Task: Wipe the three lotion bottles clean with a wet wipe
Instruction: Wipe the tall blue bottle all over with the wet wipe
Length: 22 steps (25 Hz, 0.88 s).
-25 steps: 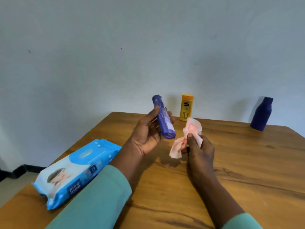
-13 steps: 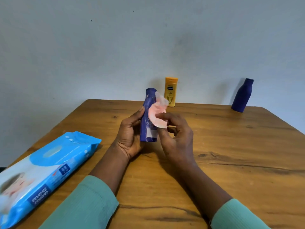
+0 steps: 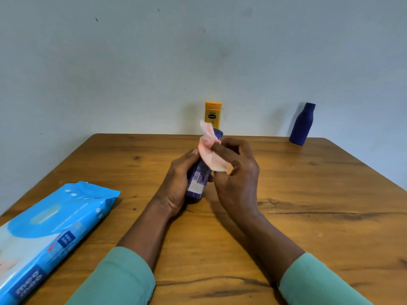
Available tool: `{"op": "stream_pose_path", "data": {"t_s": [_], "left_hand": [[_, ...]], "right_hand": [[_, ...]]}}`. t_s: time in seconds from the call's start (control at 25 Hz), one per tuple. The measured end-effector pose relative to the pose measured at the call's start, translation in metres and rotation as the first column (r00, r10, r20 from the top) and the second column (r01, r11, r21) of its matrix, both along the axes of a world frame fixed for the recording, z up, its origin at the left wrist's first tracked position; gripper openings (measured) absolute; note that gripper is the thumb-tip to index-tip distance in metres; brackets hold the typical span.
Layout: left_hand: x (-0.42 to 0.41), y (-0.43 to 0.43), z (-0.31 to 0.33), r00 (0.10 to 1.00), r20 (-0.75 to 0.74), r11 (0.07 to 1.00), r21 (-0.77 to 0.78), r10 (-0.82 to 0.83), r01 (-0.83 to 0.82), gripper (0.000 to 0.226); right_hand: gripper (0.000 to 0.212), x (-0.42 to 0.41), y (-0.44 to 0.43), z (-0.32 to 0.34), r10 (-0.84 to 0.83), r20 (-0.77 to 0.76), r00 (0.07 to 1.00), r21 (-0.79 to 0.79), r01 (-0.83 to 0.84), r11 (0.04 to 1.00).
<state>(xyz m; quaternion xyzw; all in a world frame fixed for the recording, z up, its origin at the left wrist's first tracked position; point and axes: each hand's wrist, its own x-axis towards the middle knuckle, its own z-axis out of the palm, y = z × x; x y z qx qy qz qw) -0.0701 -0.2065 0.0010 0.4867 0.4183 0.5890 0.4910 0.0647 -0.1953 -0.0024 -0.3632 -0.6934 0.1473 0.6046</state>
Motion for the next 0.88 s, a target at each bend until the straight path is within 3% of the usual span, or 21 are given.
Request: {"op": "stream_pose_path", "data": {"t_s": [0.08, 0.16, 0.32, 0.4, 0.56, 0.8, 0.88], "left_hand": [[0.002, 0.002, -0.002, 0.994, -0.105, 1.000, 0.020, -0.021, 0.023, 0.042], [0.005, 0.001, 0.000, 0.993, -0.120, 1.000, 0.023, -0.013, 0.016, 0.042], [0.001, -0.002, 0.003, 0.997, 0.076, 0.999, -0.046, 0.032, -0.029, 0.038], [0.000, -0.002, 0.004, 0.997, 0.068, 0.997, -0.063, 0.042, -0.037, 0.038], [0.006, -0.001, 0.002, 0.992, -0.124, 0.999, -0.033, 0.024, -0.028, 0.043], [0.004, -0.004, 0.005, 0.996, 0.022, 0.995, -0.063, 0.082, -0.080, 0.037], [0.003, -0.003, 0.003, 0.997, 0.007, 0.996, -0.056, 0.074, -0.073, 0.039]], "right_hand": [[0.046, 0.009, 0.012, 0.004, -0.095, -0.033, 0.995, 0.085, 0.097, 0.992], [0.046, 0.011, 0.012, 0.002, -0.107, 0.009, 0.994, 0.089, 0.105, 0.990], [0.043, -0.005, -0.006, -0.005, -0.018, 0.249, 0.968, 0.015, 0.014, 1.000], [0.040, -0.001, 0.004, -0.001, -0.046, 0.218, 0.975, 0.052, 0.035, 0.998], [0.045, 0.018, 0.025, 0.004, -0.184, 0.133, 0.974, 0.153, 0.163, 0.975], [0.048, -0.006, 0.002, -0.007, -0.110, 0.309, 0.945, 0.179, 0.056, 0.982], [0.046, 0.001, 0.012, -0.006, -0.103, 0.282, 0.954, 0.184, 0.052, 0.982]]}}
